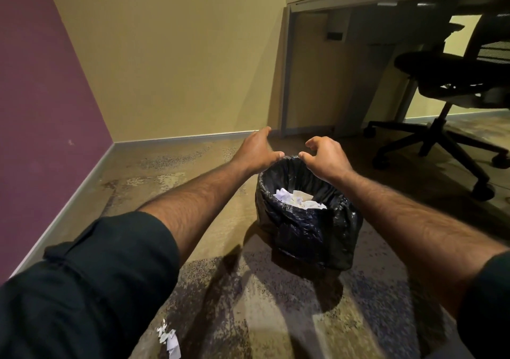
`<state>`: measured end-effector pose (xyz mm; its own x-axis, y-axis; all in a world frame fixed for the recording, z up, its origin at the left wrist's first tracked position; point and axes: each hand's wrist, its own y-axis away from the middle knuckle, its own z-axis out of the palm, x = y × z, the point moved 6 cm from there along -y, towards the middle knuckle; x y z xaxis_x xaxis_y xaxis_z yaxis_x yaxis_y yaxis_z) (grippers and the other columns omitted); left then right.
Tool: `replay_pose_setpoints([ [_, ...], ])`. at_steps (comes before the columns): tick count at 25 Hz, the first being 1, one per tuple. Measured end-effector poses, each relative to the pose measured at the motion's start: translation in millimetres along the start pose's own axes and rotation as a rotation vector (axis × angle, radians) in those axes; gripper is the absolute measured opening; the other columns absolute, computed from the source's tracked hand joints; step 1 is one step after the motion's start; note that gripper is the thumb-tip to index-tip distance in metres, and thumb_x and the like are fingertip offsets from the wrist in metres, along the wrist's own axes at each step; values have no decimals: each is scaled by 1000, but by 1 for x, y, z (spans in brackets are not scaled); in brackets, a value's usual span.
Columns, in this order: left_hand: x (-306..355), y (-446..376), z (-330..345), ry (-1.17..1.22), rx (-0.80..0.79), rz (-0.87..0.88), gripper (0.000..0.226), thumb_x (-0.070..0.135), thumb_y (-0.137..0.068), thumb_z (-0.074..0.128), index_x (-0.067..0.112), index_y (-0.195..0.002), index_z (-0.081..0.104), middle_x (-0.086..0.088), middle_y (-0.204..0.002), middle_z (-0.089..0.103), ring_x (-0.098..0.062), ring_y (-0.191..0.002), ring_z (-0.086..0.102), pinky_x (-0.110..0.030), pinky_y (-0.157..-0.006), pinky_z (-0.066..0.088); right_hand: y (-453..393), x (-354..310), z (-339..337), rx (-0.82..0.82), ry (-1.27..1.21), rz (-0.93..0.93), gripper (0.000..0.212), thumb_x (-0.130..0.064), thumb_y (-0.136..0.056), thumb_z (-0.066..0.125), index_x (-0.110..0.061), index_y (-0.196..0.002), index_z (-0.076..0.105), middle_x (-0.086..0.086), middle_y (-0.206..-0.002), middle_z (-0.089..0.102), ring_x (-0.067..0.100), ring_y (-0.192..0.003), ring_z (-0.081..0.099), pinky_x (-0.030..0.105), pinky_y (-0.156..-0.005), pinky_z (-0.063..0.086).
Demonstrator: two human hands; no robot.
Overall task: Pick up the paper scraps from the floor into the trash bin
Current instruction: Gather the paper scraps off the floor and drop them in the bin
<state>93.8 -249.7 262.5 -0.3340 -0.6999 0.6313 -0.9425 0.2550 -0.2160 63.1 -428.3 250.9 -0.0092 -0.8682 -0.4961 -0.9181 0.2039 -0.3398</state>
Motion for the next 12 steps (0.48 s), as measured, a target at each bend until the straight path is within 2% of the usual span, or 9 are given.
replay_pose_setpoints([
  [5, -41, 25, -34, -62, 66, -48, 88, 36, -89, 73, 15, -159, 24, -8, -164, 29, -30, -150, 29, -47, -119, 33, 16, -46, 29, -55, -3, -44, 50, -36, -91, 65, -11, -134, 58, 9, -134, 60, 25, -121, 58, 43, -101, 50],
  [12, -114, 80, -74, -201, 76, -118, 90, 38, -92, 69, 15, -160, 16, -7, -168, 16, -29, -155, 16, -45, -122, 22, 52, -114, 81, -160, -11, -121, 56, -37, -93, 65, -11, -140, 52, 10, -143, 54, 27, -131, 51, 41, -108, 42],
])
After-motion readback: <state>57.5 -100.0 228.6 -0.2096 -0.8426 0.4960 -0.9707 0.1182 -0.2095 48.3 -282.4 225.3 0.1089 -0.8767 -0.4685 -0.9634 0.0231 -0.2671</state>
